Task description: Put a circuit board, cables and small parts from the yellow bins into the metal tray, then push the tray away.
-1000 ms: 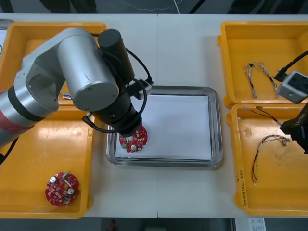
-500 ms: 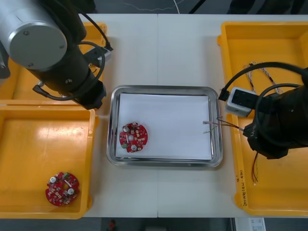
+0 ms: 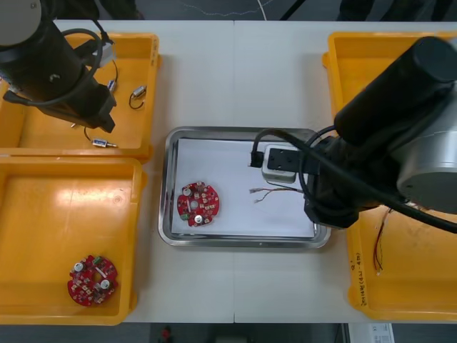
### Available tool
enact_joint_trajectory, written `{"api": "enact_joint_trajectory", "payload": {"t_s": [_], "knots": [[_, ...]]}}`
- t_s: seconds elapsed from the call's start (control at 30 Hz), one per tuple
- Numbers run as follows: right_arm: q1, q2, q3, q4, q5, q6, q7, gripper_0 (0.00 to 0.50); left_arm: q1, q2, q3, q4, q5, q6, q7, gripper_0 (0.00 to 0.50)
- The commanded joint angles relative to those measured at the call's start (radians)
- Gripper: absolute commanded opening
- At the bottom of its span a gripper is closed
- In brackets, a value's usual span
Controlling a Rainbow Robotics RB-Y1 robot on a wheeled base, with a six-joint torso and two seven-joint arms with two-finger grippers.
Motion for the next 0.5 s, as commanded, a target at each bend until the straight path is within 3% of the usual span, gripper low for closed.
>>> {"api": "enact_joint_trajectory", "payload": {"t_s": [0.03,0.13,0.33,0.5], "knots": [[-0.086,0.063,0.107,0.049,0.072,-0.018,0.102,0.000,-0.038,0.031,0.061,0.050,-0.046,0.008,-0.238,0.500],[-0.089,0.089,0.132,0.089,0.112,-0.038,0.154,0.000,-0.038,0.031,0.083,0.086,-0.073,-0.011,-0.312,0.500],[-0.089,0.135,0.142,0.193,0.120,-0.081,0.261,0.000,-0.038,0.031,0.098,0.151,-0.125,-0.082,-0.448,0.500],[-0.089,0.132,0.185,0.242,0.164,-0.142,0.312,0.000,-0.039,0.031,0.101,0.195,-0.152,-0.136,-0.516,0.500]]}}
